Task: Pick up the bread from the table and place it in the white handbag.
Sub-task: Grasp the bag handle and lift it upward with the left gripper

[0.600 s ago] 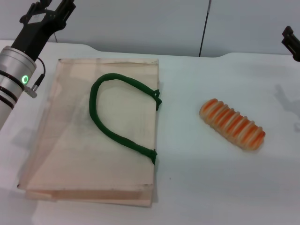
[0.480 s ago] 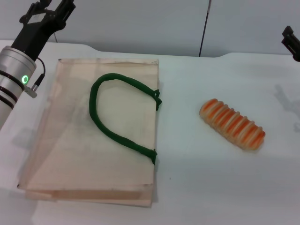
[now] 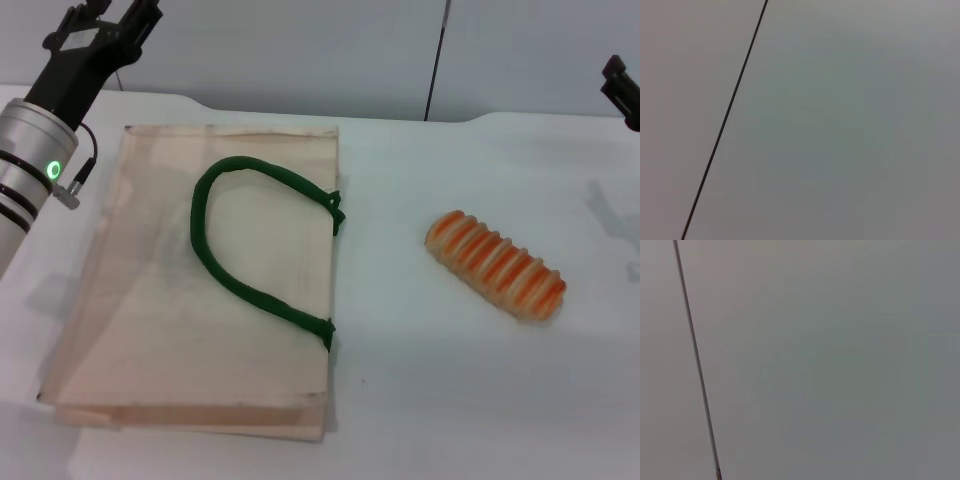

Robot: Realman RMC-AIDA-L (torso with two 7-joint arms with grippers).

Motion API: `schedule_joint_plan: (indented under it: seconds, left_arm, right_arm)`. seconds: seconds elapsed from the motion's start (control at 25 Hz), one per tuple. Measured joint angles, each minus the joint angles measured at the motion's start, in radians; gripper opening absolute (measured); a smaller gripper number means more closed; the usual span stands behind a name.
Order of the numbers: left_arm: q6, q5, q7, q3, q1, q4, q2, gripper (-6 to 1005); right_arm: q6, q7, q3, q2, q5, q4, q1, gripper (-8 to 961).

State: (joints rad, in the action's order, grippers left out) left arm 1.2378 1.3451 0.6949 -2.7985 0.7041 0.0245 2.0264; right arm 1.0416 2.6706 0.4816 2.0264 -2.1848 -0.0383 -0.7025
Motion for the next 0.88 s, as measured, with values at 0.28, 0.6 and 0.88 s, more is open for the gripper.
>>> schedule_joint_plan:
  seconds: [0.28, 0.6, 0.88]
  left_arm:
    - [-0.020, -0.150, 0.118, -0.001, 0.029, 0.019, -0.032, 766]
    - [-0.030, -0.472, 0.708, -0.046, 0.112, 0.284, -0.083, 767]
    - [0.106, -0.731, 1.078, -0.068, 0.170, 0.453, -0.128, 766]
  right_arm:
    - [0.000, 0.000, 0.000, 0.000, 0.000, 0.000, 0.003, 894]
    - [-0.014, 0.000, 0.000, 0.000, 0.001, 0.003, 0.005, 893]
    - [-0.022, 0.000, 0.002, 0.000, 0.001, 0.005, 0.009, 893]
